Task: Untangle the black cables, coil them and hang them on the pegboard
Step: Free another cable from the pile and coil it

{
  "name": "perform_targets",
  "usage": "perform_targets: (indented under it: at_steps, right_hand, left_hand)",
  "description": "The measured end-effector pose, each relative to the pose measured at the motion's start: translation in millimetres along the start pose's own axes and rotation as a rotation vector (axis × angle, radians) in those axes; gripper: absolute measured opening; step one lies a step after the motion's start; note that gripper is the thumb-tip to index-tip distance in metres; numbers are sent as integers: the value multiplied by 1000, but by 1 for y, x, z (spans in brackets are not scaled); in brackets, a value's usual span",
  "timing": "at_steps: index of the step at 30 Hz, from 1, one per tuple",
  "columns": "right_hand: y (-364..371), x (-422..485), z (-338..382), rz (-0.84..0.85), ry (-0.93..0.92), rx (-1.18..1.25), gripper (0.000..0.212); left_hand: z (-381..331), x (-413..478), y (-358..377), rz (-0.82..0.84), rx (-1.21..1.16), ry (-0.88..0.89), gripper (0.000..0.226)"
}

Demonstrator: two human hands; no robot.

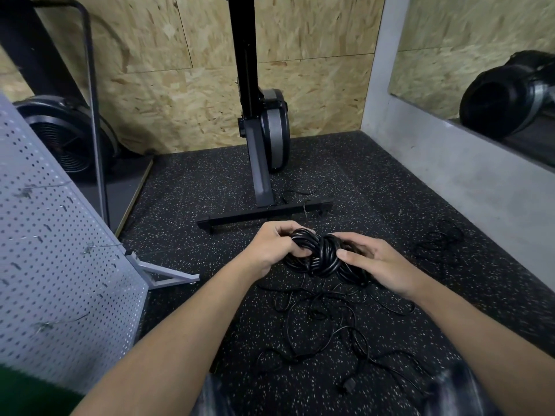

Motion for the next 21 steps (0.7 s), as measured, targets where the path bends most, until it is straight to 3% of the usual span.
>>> perform_targets:
  at_steps: [4,8,12,14,17,21]
  right_hand:
    - [7,1,-3,23,6,-7,40]
    - [10,3,-6,-19,39,-28,36]
    - [32,9,-9,45,81,-27,67]
    - [39,11,-9,51,64,-84,77]
    - [48,17,-7,62,55,-100,74]
    - [70,22,-10,131,98,-4,73]
  left_hand:
    - [8,-3,-2,6,-48,-65,41]
    - [0,-7,-11,-47,27,10,38]
    - [-14,-15,-29,-145,337,150,34]
    - [-12,-21,-32,-99,415,157,35]
    - [-5,-35,-36,53,453,89,43]
    - [5,-59,-39,255,514,30,75]
Point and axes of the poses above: each hand's wrist, its own x-axis towards the middle knuckle, its own y-axis out of the palm, z = x × y, the point moved 10 cm from there along x, towards the middle knuckle, and after that the axes turned 3 degrees about z, right-handed, at the moved point
